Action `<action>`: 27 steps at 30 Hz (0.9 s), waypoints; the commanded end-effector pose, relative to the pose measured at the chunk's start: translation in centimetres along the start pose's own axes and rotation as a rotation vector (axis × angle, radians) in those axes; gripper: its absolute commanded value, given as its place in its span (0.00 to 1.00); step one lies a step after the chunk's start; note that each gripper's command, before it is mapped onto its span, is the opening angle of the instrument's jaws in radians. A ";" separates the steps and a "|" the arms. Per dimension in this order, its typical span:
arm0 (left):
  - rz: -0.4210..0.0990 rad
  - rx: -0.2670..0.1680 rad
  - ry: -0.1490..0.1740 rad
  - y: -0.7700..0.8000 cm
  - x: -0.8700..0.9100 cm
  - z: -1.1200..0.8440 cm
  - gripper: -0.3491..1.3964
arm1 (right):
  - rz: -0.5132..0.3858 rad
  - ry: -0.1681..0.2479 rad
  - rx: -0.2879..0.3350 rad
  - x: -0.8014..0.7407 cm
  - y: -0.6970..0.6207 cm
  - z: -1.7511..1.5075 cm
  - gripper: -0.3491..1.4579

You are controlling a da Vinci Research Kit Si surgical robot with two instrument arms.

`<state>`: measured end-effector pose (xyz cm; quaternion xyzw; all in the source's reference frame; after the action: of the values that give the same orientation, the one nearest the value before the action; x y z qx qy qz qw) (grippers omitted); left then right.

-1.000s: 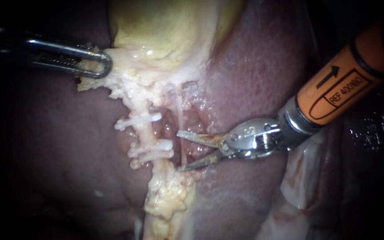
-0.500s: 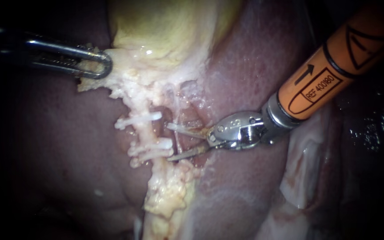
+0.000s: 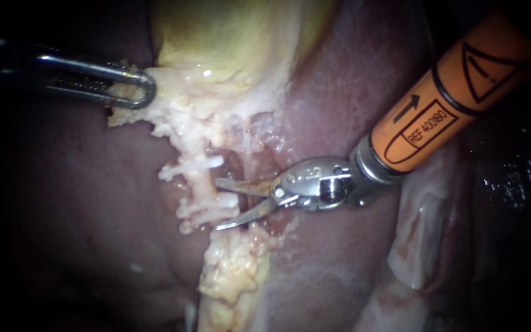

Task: Go to the cutting position left tube

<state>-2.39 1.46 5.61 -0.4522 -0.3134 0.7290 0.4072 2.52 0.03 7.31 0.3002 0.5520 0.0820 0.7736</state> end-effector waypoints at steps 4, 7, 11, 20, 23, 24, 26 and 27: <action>0.000 0.000 0.000 0.00 0.00 0.00 0.00 | 0.000 0.018 0.001 0.08 0.03 0.09 0.97; 0.000 0.000 0.000 0.00 0.00 0.00 0.00 | 0.002 0.031 -0.004 0.15 0.06 0.15 0.98; 0.000 0.000 0.000 0.01 0.00 0.00 0.00 | 0.000 0.057 0.011 0.25 0.07 0.19 0.98; 0.000 0.001 0.000 0.01 0.00 0.00 0.00 | 0.027 0.072 0.043 0.36 0.14 0.44 0.95; 0.000 0.001 0.000 0.02 0.00 0.00 0.00 | 0.045 0.081 0.040 0.39 0.18 0.52 0.94; 0.000 0.001 0.000 0.02 0.00 0.00 0.00 | 0.051 0.081 0.039 0.40 0.19 0.55 0.94; 0.000 0.001 0.001 0.02 0.00 0.00 0.00 | 0.069 0.090 0.037 0.42 0.22 0.60 0.94; 0.000 0.001 0.001 0.02 0.00 0.00 0.00 | 0.069 0.090 0.037 0.43 0.23 0.62 0.94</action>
<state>-2.39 1.45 5.59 -0.4521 -0.3130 0.7290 0.4078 3.31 0.18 7.23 0.3307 0.5773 0.1152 0.7377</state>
